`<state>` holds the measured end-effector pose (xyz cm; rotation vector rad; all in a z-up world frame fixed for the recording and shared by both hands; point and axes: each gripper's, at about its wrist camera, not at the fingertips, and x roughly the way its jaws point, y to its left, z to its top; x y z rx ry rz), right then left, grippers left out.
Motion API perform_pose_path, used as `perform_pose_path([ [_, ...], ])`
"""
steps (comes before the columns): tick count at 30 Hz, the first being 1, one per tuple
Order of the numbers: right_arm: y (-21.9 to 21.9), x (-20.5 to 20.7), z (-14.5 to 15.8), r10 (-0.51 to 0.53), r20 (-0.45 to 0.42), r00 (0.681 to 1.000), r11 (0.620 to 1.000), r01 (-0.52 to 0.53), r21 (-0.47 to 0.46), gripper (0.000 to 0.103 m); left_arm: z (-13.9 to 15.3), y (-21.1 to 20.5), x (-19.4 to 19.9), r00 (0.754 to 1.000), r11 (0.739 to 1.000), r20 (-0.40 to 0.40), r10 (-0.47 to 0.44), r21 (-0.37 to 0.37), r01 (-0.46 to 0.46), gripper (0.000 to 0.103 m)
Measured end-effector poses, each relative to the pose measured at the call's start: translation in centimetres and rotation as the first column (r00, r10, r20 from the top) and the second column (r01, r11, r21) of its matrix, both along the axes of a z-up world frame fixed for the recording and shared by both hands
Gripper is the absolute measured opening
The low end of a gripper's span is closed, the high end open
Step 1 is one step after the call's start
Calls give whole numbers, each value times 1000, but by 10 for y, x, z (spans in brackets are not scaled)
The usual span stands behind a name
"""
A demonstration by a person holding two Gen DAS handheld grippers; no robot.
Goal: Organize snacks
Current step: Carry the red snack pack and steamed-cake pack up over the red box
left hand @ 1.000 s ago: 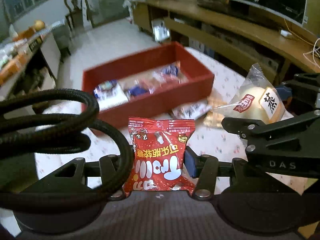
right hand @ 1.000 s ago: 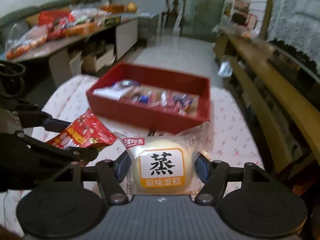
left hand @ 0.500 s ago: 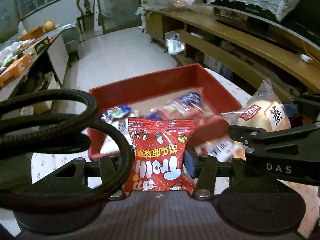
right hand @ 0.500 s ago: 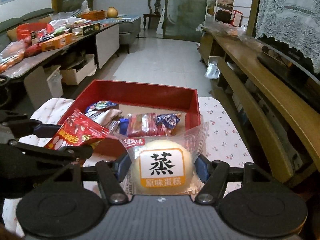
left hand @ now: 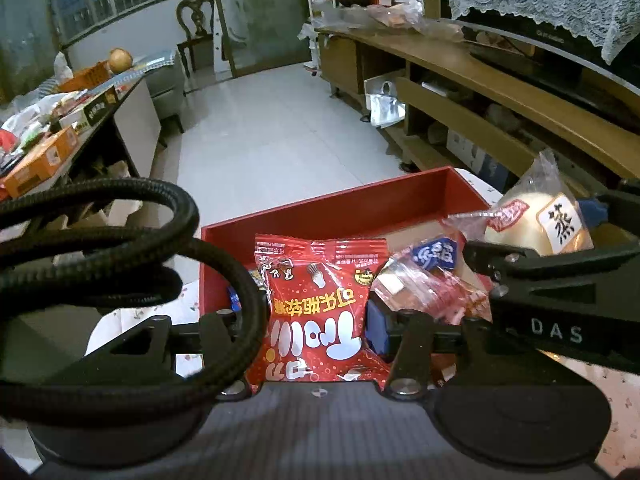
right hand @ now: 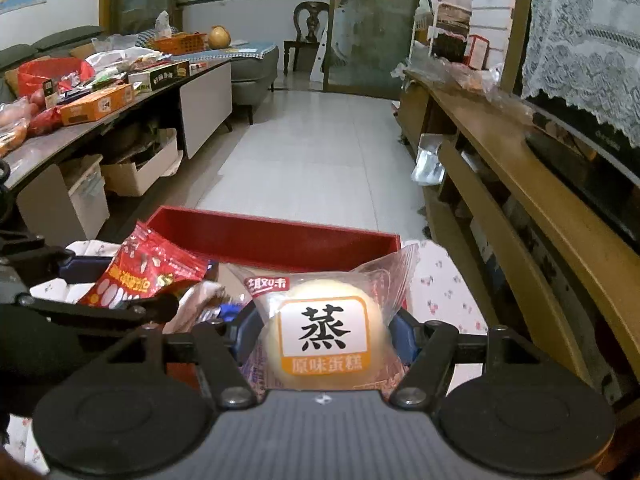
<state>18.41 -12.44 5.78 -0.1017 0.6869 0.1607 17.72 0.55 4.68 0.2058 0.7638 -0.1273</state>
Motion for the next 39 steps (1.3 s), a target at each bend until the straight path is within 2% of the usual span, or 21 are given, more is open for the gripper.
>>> perform_pose_path([
  [26, 14, 50, -29, 3, -45, 999, 1000, -2, 22, 83, -23, 9, 41, 996, 996, -24, 87, 25, -86, 57],
  [39, 18, 69, -54, 7, -100, 995, 999, -3, 39, 84, -43, 16, 54, 991, 992, -60, 121, 41, -119, 59],
])
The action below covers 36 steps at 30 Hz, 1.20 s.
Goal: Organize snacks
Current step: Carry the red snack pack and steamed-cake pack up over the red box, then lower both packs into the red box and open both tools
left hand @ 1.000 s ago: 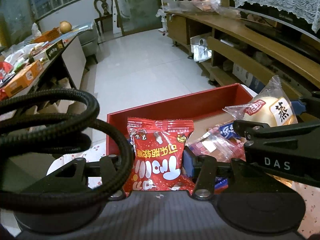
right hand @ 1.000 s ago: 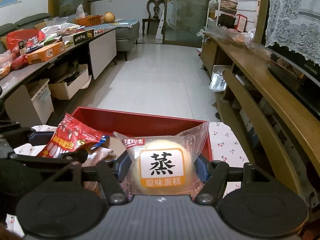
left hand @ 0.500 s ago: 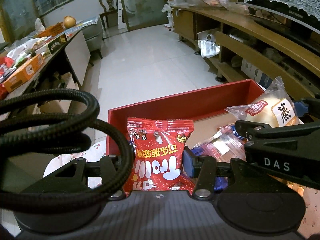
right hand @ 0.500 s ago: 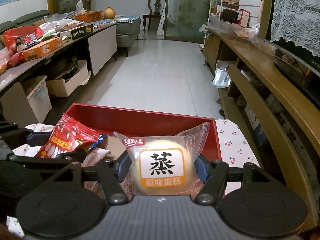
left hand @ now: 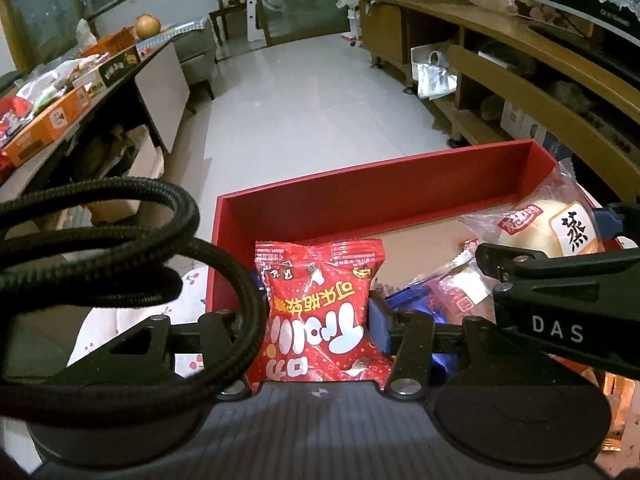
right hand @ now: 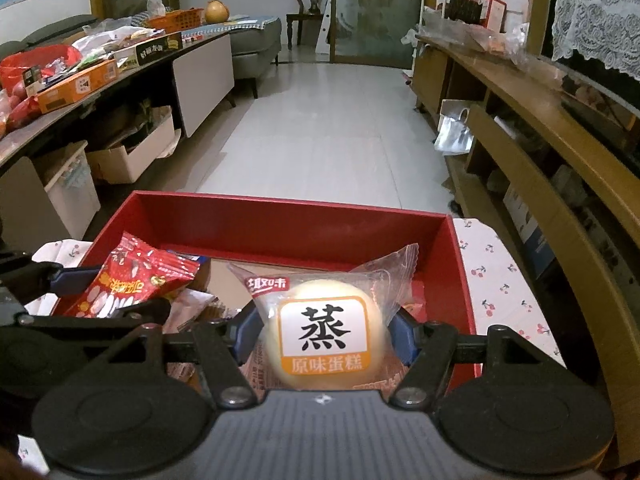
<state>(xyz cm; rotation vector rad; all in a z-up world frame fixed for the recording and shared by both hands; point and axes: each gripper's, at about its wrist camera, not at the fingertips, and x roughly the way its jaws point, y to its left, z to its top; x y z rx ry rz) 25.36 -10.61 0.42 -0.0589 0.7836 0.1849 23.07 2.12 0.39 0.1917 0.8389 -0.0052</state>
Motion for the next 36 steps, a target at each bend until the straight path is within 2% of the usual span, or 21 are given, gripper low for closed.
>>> perform_pose_path([
  [11, 1, 0, -8, -5, -27, 1000, 1000, 4, -24, 89, 0, 6, 1, 999, 999, -1, 34, 14, -34, 79],
  [20, -3, -2, -8, -25, -32, 999, 999, 24, -31, 90, 3, 6, 0, 999, 999, -21, 37, -8, -38, 85],
  [30, -1, -3, -7, -25, -23, 999, 998, 24, -53, 91, 5, 5, -3, 999, 999, -6, 44, 16, -43, 93],
  [36, -1, -5, -5, -27, -11, 1000, 998, 26, -54, 93, 6, 5, -4, 999, 998, -1, 53, 19, -53, 94],
])
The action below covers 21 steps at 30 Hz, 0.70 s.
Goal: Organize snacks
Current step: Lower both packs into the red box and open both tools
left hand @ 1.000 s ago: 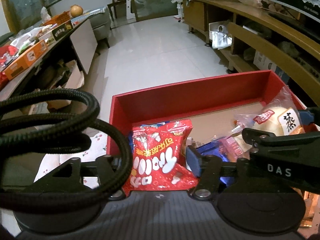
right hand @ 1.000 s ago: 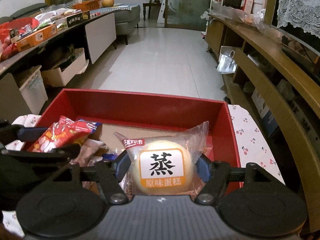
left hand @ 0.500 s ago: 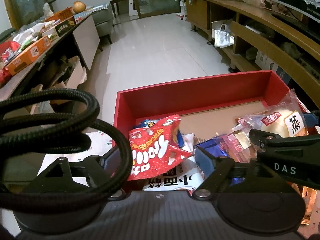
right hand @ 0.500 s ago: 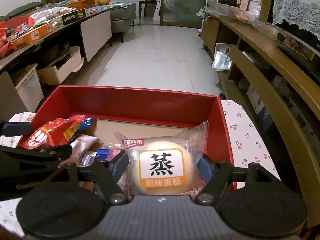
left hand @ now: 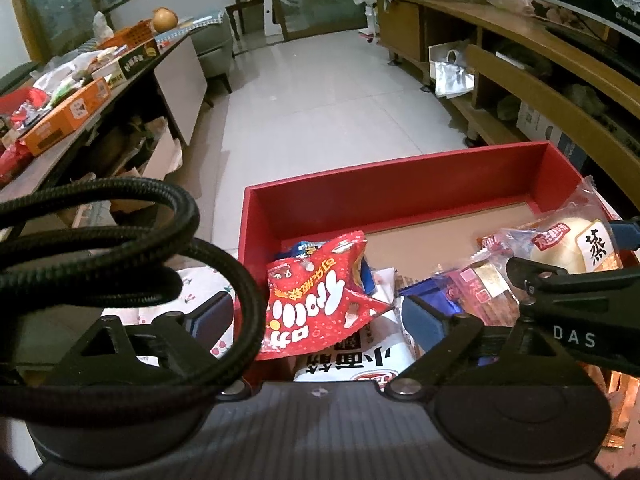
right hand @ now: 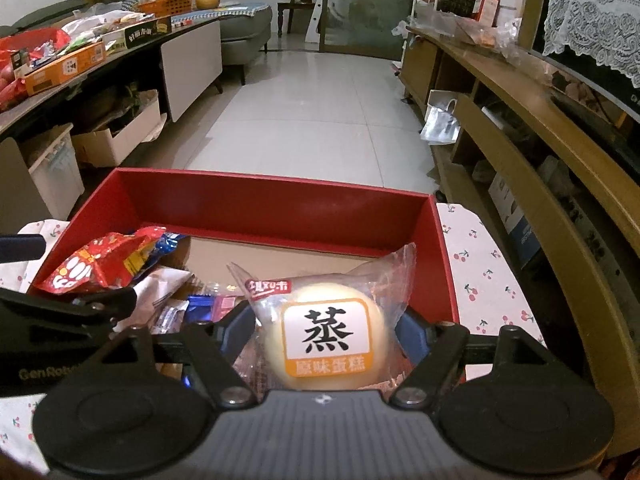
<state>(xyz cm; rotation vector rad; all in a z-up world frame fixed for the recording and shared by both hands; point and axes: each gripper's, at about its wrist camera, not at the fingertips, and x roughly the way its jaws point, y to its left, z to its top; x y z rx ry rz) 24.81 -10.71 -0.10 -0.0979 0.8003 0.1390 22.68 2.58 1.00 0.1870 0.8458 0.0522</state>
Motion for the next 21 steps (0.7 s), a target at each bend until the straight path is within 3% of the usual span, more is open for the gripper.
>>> perform_pose_path([
  [21, -4, -17, 21, 13, 65, 998, 1000, -13, 0, 94, 11, 6, -12, 1000, 1000, 15, 19, -14, -18, 96],
])
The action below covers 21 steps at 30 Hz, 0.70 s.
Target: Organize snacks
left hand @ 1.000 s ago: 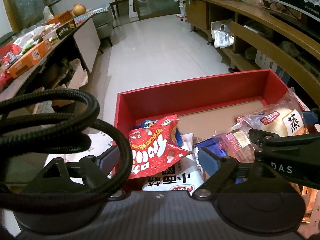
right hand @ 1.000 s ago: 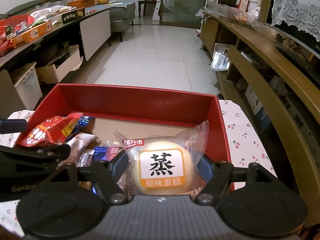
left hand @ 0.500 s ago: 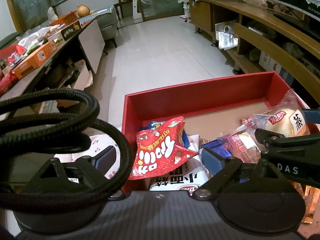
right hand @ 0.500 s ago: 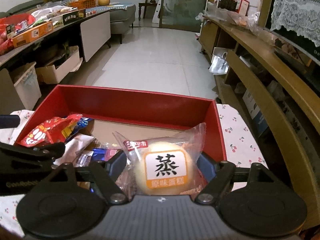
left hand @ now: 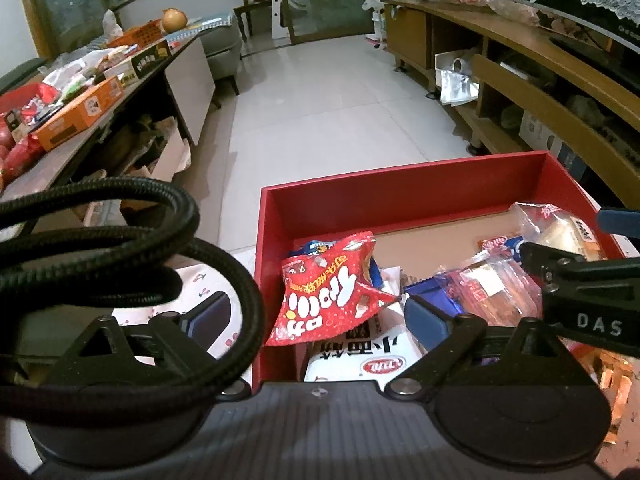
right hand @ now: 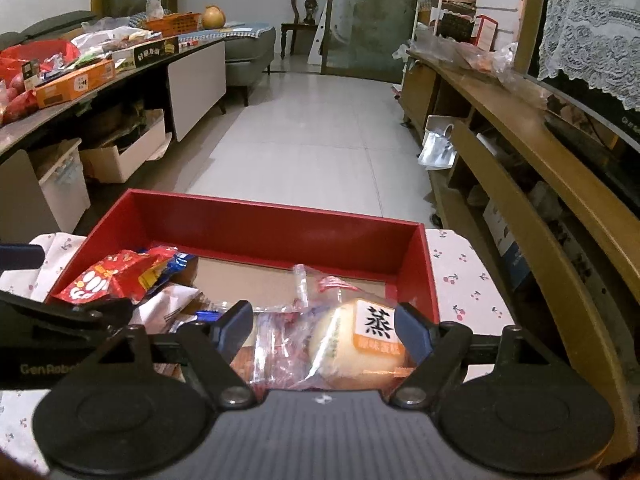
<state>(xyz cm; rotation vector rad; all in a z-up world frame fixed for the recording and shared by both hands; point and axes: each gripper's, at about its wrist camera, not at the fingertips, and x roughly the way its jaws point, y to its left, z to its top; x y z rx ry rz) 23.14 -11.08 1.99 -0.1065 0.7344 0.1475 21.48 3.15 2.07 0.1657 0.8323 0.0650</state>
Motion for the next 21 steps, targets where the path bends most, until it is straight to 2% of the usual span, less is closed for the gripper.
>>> perform_pose_path([
  [11, -12, -44, 18, -3, 19, 1000, 1000, 3, 25, 94, 14, -6, -34, 999, 1000, 37, -11, -26, 12, 102],
  [21, -25, -91, 17, -11, -12, 1000, 999, 12, 32, 94, 8, -22, -74, 998, 998, 32, -55, -23, 56, 103],
])
